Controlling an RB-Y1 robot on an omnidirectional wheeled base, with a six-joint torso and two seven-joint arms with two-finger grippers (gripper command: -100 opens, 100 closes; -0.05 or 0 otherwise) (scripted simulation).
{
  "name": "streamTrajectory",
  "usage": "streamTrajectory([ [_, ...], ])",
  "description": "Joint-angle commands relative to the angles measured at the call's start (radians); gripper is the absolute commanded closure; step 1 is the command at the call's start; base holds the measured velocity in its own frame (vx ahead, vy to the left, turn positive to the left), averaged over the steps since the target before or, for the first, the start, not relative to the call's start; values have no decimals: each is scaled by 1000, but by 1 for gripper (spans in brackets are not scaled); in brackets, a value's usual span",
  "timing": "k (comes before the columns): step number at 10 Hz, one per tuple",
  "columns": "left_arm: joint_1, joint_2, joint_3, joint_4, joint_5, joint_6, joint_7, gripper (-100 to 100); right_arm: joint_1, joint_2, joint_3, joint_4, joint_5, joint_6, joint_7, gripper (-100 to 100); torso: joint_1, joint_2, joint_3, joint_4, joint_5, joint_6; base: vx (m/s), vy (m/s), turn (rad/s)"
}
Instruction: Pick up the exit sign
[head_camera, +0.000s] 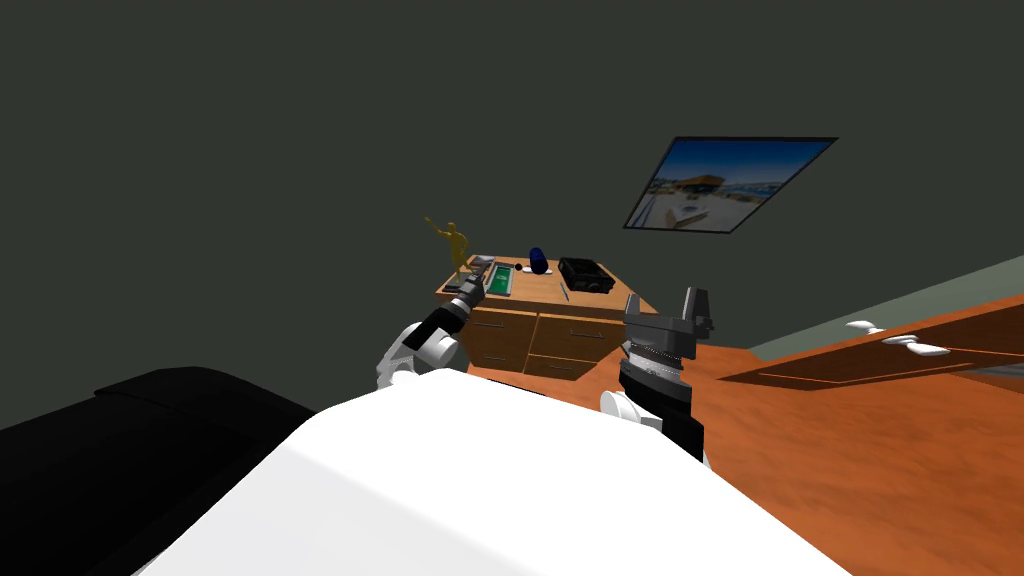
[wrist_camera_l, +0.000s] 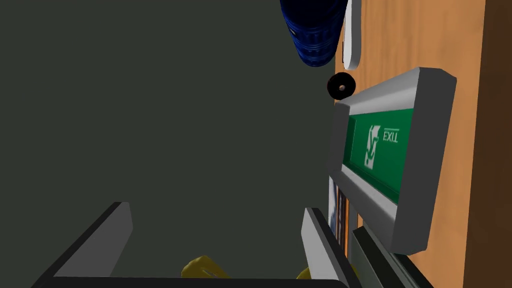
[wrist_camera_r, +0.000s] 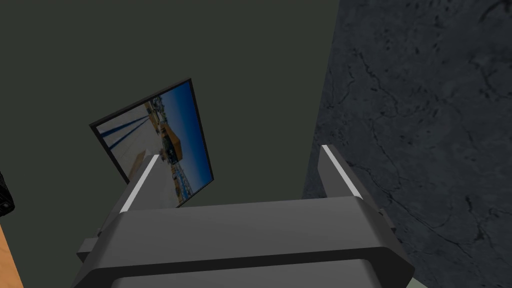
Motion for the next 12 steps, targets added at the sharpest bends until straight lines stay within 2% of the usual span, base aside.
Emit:
streamTrajectory([
  [1,-16,23,-1,-14,15,50,-11,-100,0,0,0,0,0,0,0,0,0,0,0,0,0,0,4,-34,-63],
  [3,-16,23,-1,-14,15,87,-11,-100,0,0,0,0,0,0,0,0,-1,0,0,0,0,0,6,-26,-19],
  [4,-37,47,1,-25,32,125,-20,-100,0,0,0,0,0,0,0,0,0,0,0,0,0,0,2,-39,-63],
  [6,-37,47,1,-25,32,164,-20,-100,0,0,0,0,0,0,0,0,-1,0,0,0,0,0,5,-27,-18],
  [7,-58,71,5,-34,50,201,-29,-100,0,0,0,0,0,0,0,0,0,0,0,0,0,0,11,-29,-60],
  [9,-58,71,5,-34,50,242,-29,-100,0,0,0,0,0,0,0,0,-1,0,0,0,0,0,5,-23,-18],
  [10,-80,95,10,-42,68,277,-38,-100,0,0,0,0,0,0,0,0,0,0,0,0,0,0,7,-31,-73],
  [12,-80,95,10,-42,68,320,-38,-100,0,0,0,0,0,0,0,0,-1,0,0,0,0,0,7,-22,-12],
])
